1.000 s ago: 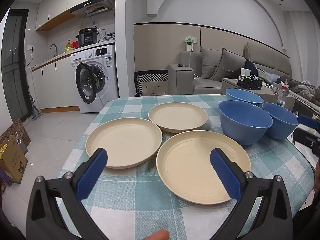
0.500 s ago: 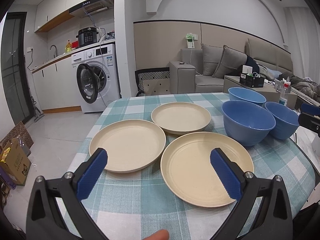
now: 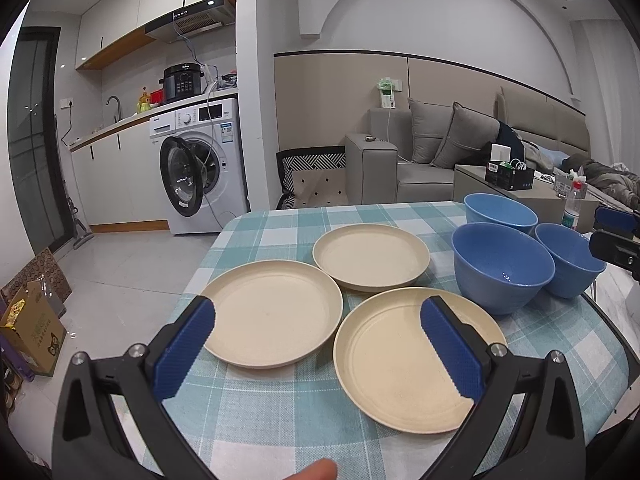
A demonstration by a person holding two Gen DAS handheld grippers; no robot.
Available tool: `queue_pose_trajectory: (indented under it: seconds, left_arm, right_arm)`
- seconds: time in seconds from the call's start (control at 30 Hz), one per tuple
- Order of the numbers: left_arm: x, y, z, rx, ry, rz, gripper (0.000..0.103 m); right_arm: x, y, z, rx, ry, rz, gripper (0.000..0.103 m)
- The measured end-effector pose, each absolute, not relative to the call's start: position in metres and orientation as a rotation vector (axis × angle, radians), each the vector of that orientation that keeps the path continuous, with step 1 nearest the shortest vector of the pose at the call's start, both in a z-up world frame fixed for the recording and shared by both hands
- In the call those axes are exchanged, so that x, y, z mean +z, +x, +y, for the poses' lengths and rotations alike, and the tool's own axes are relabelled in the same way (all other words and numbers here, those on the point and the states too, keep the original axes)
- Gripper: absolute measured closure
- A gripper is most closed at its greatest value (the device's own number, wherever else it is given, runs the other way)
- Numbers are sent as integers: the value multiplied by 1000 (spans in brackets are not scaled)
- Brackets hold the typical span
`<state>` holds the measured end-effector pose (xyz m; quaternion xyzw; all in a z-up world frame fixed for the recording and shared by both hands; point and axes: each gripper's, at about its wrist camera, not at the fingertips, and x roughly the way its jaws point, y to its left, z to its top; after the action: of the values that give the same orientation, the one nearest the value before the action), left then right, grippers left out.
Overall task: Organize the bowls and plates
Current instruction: 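Move the left tool toward one cream plate while the right tool approaches another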
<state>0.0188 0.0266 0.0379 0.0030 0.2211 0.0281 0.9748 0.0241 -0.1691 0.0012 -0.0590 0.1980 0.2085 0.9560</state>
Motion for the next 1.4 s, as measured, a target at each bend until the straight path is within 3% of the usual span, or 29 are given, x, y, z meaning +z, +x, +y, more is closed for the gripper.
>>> queue_pose_trajectory:
  seconds: [0.97,1.4]
  left_arm:
    - [52,64,100,220,-60,488,0]
    - [46,93,122,305,-60,537,0]
  right_arm:
    - [35,87,-86,528,-99,498,0]
    - [20,134,-47,563,-61,608,0]
